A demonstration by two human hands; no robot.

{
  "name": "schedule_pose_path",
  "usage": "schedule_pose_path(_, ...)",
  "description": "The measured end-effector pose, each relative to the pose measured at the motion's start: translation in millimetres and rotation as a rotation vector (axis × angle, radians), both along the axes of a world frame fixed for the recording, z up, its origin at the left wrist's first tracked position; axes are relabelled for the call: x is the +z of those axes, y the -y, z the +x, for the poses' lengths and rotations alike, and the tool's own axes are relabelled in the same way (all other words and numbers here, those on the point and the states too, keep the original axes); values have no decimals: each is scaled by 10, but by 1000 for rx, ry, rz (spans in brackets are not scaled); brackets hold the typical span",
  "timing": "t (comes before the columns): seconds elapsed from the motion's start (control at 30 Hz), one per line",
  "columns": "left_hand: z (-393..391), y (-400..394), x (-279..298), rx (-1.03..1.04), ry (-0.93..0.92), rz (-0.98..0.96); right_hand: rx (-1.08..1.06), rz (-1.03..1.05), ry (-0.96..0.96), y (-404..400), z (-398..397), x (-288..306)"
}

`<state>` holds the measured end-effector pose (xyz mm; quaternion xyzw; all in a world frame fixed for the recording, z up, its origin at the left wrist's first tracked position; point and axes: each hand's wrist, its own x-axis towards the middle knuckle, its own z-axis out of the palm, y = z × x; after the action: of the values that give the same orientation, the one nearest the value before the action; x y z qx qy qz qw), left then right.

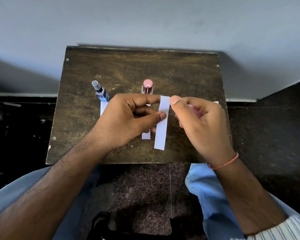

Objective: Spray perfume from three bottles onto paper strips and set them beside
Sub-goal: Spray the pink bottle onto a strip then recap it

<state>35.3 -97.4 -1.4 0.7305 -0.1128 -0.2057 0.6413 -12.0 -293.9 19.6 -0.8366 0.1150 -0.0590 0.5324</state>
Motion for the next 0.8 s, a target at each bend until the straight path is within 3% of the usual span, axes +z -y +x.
schedule_pose_path(0.8, -18, 35, 96, -33, -44, -19, -15, 43, -4, 41, 26, -31)
